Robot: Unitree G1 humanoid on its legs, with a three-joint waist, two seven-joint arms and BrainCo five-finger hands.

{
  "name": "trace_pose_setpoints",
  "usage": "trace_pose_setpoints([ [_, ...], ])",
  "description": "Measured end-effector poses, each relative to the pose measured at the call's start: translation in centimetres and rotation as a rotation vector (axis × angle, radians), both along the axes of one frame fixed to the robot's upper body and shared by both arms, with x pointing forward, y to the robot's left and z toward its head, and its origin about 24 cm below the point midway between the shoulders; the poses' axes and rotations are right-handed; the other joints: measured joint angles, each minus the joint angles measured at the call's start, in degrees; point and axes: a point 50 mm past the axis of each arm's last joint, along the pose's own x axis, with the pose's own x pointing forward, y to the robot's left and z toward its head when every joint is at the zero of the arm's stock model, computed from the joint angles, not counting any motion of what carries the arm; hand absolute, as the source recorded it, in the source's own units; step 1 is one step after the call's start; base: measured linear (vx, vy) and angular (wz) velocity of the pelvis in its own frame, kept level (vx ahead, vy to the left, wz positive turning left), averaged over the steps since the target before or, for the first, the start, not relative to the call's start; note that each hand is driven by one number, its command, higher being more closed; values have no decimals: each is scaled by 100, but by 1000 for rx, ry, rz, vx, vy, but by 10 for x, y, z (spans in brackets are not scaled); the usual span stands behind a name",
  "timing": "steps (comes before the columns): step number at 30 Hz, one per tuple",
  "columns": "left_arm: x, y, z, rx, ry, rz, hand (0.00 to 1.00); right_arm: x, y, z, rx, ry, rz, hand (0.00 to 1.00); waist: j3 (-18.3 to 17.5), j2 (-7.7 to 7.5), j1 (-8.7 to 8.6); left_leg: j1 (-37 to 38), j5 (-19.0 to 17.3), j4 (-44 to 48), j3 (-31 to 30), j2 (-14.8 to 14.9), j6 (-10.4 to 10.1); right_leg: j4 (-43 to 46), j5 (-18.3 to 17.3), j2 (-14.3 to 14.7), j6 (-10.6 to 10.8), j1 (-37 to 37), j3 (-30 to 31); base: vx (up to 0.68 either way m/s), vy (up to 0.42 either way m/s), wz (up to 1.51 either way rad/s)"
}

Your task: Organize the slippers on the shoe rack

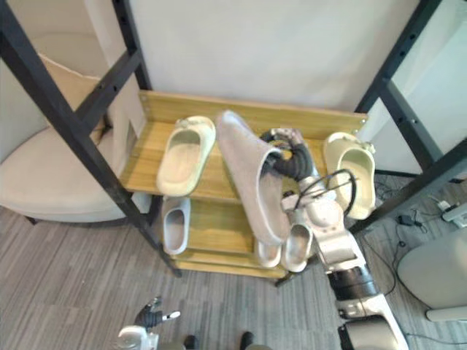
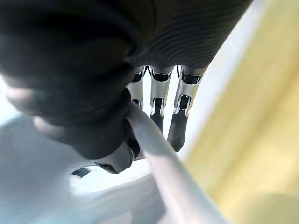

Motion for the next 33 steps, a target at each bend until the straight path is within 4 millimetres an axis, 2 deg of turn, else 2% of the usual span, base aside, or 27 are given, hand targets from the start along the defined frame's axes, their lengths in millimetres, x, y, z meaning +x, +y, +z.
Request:
trace_pose_setpoints([
  [4,-3,0,-1,-2,12,1,0,-22,7,5,46,-65,76,100,-31,31,-70,39,8,2,23,-13,12,61,-6,-21,8,5,30,-49,4,-3],
  [6,-3,0,-2,-2,15,0,0,-33,9,0,53,-58,112,100,-41,47,-103,41,14,2,37,-20,19,95,-15,-30,21,-13,46,-42,5,-2],
  [8,-5,-2,-2,-2,20,-11,0,-42,12,-9,85,-22,142,100,-65,73,-107,39,15,0,46,-21,21,97,-16,-32,21,-20,53,-7,1,-3],
  [15,-6,-9,-4,4,30,-78,0,-71,46,-72,48,264,330,100,-176,227,-140,-29,15,-12,114,-22,21,157,-49,-40,39,-147,117,-2,2,-5],
  [17,-3,-12,-3,4,17,-103,0,-73,52,-78,36,293,369,100,-124,282,-142,-149,17,83,115,-39,25,469,-163,-70,41,-369,120,-26,5,4],
  [23,44,-23,13,-2,-110,-156,0,-37,62,-98,-80,390,355,100,917,476,-123,-1554,-633,2105,67,-106,80,2420,-835,-270,39,-1666,118,-202,1,11],
  [25,58,-26,19,-10,-151,-154,0,-27,60,-98,-93,402,330,100,1128,532,-120,-2049,-796,2642,56,-118,75,2932,-1004,-329,37,-2134,110,-268,21,14],
  [28,79,-27,30,-14,-214,-152,0,-9,56,-87,-95,368,274,100,1437,587,-145,-2805,-1036,3394,9,-122,41,3639,-1275,-409,14,-2839,64,-216,24,12],
  [33,110,-31,53,-30,-351,-96,0,10,48,-47,-47,199,152,100,1694,572,-103,-4044,-1372,4631,-12,-98,12,4959,-1662,-509,-53,-4078,102,-127,-5,7],
])
